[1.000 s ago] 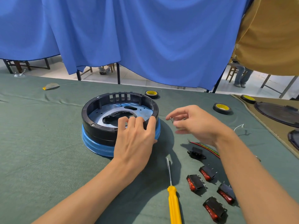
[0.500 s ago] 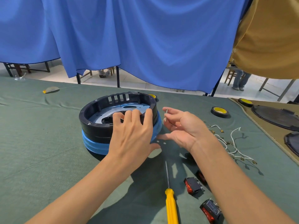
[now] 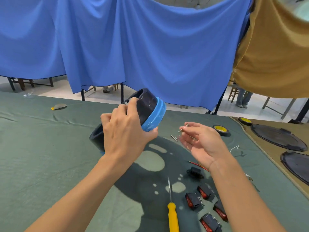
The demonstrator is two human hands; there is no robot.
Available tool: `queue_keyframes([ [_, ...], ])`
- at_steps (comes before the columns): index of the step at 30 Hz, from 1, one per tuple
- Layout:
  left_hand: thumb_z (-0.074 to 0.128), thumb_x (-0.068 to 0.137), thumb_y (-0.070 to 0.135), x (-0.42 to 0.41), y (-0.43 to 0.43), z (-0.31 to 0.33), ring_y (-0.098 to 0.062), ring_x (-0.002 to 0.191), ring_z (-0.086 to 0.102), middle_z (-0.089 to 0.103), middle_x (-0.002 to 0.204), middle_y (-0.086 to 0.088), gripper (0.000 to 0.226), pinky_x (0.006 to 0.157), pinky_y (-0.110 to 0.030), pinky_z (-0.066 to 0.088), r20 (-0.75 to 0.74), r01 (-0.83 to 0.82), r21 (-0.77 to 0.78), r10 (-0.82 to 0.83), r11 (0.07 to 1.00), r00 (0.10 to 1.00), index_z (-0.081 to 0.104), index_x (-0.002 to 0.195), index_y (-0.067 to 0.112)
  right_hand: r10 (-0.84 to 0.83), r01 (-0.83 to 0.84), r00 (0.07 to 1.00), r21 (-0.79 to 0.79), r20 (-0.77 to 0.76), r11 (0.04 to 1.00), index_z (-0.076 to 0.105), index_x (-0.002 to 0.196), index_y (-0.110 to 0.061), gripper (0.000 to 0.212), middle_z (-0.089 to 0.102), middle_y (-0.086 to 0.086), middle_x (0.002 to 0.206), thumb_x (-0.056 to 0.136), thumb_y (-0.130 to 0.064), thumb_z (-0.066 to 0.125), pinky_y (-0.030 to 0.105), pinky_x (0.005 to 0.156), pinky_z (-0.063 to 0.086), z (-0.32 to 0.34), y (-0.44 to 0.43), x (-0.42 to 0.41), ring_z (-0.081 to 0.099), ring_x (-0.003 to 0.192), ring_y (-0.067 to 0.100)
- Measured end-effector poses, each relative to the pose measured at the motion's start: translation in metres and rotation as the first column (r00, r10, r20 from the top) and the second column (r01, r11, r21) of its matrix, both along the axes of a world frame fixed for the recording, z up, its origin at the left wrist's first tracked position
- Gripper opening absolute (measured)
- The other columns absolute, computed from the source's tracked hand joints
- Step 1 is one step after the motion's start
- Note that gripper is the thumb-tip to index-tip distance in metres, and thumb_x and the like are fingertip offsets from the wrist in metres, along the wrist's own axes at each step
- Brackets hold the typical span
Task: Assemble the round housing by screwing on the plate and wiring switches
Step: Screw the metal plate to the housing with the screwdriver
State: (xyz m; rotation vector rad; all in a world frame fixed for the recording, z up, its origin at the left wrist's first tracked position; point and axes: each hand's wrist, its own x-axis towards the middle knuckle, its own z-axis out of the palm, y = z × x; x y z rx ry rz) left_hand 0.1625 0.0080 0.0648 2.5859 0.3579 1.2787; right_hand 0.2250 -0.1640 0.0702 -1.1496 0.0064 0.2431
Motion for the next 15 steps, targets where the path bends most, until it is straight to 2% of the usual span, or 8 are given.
queue_keyframes([
  [3, 0.075, 0.059, 0.06, -0.006, 0.009, 0.019, -0.023, 0.088, 0.059, 0.065, 0.095, 0.007, 0.075, 0.085, -0.035, 0.033, 0.109, 0.101, -0.248, -0.075, 0.964, 0.991, 0.054, 0.123, 0.025, -0.006, 0.016, 0.995, -0.11, 0.095, 0.994, 0.064, 0.091, -0.006, 0.014, 0.067, 0.007, 0.075, 0.085, 0.007, 0.061, 0.036, 0.082, 0.054, 0.002, -0.003, -0.012, 0.058, 0.062, 0.016],
  [6, 0.073, 0.052, 0.061, -0.017, 0.02, 0.032, -0.012, 0.085, 0.065, 0.066, 0.084, 0.021, 0.066, 0.084, -0.031, 0.05, 0.222, 0.232, -0.504, -0.135, 0.832, 0.966, 0.062, 0.11, 0.032, 0.06, 0.014, 0.975, -0.331, 0.213, 0.944, 0.063, 0.097, -0.001, 0.016, 0.063, 0.014, 0.084, 0.088, 0.01, 0.055, 0.037, 0.079, 0.055, 0.003, -0.004, -0.025, 0.058, 0.07, 0.021],
  [8, 0.078, 0.048, 0.058, -0.023, 0.028, 0.034, 0.002, 0.079, 0.067, 0.067, 0.075, 0.028, 0.05, 0.072, -0.021, 0.053, 0.283, 0.311, -0.649, -0.159, 0.694, 0.946, 0.063, 0.092, 0.039, 0.147, -0.011, 0.96, -0.49, 0.24, 0.872, 0.063, 0.099, 0.001, 0.018, 0.06, 0.017, 0.089, 0.089, 0.011, 0.052, 0.038, 0.081, 0.058, 0.005, -0.006, -0.032, 0.061, 0.076, 0.024],
  [11, 0.085, 0.049, 0.048, -0.033, 0.036, 0.033, -0.009, 0.071, 0.072, 0.074, 0.075, 0.014, 0.045, 0.064, -0.027, 0.057, 0.357, 0.389, -0.812, -0.156, 0.436, 0.921, 0.069, 0.086, 0.029, 0.238, -0.088, 0.952, -0.576, 0.19, 0.813, 0.062, 0.099, 0.005, 0.015, 0.059, 0.019, 0.09, 0.09, 0.011, 0.052, 0.039, 0.08, 0.06, 0.005, -0.008, -0.041, 0.066, 0.079, 0.028],
  [13, 0.089, 0.059, 0.039, -0.042, 0.041, 0.031, -0.013, 0.059, 0.068, 0.074, 0.069, 0.009, 0.031, 0.052, -0.026, 0.055, 0.379, 0.407, -0.863, -0.15, 0.3, 0.913, 0.073, 0.079, 0.022, 0.249, -0.083, 0.949, -0.608, 0.194, 0.79, 0.064, 0.097, 0.003, 0.014, 0.062, 0.015, 0.085, 0.089, 0.009, 0.055, 0.038, 0.08, 0.06, 0.003, -0.009, -0.046, 0.067, 0.078, 0.026],
  [15, 0.089, 0.064, 0.036, -0.05, 0.046, 0.03, -0.017, 0.053, 0.067, 0.075, 0.068, 0.003, 0.025, 0.051, -0.031, 0.058, 0.377, 0.396, -0.903, -0.138, 0.167, 0.916, 0.073, 0.071, 0.018, 0.249, -0.055, 0.942, -0.631, 0.224, 0.774, 0.067, 0.093, -0.002, 0.013, 0.066, 0.009, 0.076, 0.087, 0.006, 0.06, 0.037, 0.08, 0.06, 0.001, -0.009, -0.051, 0.068, 0.074, 0.022],
])
